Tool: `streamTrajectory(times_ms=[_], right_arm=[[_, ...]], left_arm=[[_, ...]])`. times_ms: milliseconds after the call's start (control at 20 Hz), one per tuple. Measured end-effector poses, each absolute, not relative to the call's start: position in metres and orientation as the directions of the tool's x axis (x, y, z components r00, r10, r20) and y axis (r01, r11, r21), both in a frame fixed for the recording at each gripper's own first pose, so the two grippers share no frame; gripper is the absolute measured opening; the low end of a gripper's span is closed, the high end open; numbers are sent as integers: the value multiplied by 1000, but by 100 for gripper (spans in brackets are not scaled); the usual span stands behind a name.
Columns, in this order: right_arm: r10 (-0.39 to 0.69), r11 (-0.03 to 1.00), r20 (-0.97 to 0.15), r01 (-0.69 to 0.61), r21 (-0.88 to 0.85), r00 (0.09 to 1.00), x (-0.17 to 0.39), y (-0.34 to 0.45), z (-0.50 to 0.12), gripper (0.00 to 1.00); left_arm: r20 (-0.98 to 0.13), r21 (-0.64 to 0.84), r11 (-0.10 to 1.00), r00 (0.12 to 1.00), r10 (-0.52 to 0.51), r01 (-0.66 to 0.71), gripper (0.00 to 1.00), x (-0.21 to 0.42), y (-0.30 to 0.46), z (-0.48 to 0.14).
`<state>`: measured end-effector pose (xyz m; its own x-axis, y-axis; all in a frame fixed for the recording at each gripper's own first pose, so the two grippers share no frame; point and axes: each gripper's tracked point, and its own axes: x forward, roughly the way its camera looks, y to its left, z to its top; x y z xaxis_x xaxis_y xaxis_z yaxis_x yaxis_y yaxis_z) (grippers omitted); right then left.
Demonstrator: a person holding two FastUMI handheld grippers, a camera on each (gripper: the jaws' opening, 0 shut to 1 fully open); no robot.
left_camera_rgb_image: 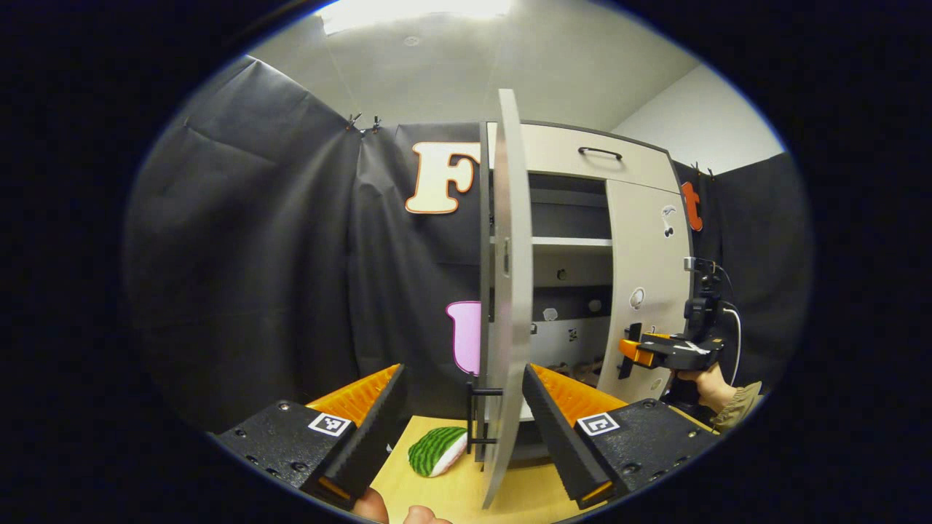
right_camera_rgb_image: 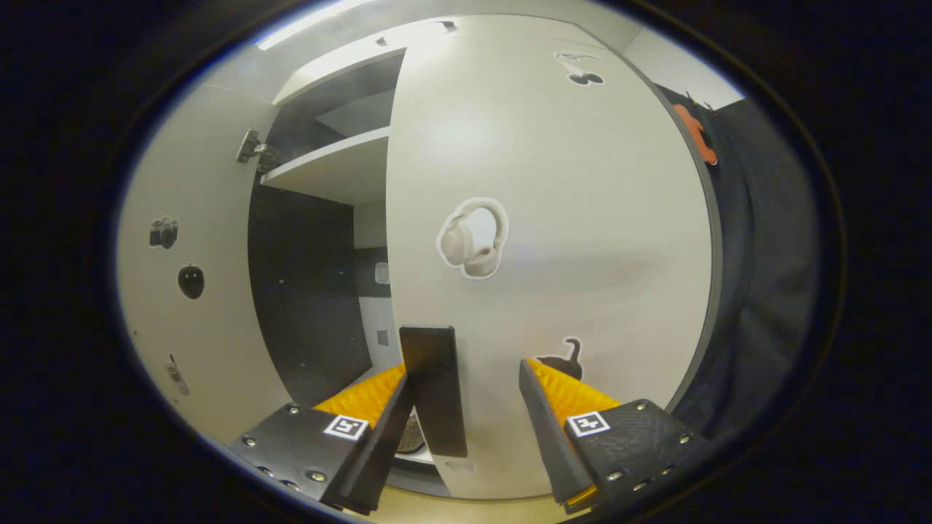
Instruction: Grab one shoe with the right hand and put it into the shoe cabinet, grab the other shoe with the left hand and put it into the shoe cabinet; then close the right door with the right hand and the left door with the left hand.
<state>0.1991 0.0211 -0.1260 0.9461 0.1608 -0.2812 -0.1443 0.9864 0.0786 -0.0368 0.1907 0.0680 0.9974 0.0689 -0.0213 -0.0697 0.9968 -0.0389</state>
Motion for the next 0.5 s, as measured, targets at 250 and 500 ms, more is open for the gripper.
streamTrajectory(times_ms=[250,500], right_arm=[[157,985,-254,-133,112,954,181,25,-112,84],[145,989,-233,-131,75,962,162,20,-100,84]], left_arm=[[-39,-8,1000,999,-17,17,96,-7,193,49],[-19,-86,991,994,-104,102,92,2,187,49]])
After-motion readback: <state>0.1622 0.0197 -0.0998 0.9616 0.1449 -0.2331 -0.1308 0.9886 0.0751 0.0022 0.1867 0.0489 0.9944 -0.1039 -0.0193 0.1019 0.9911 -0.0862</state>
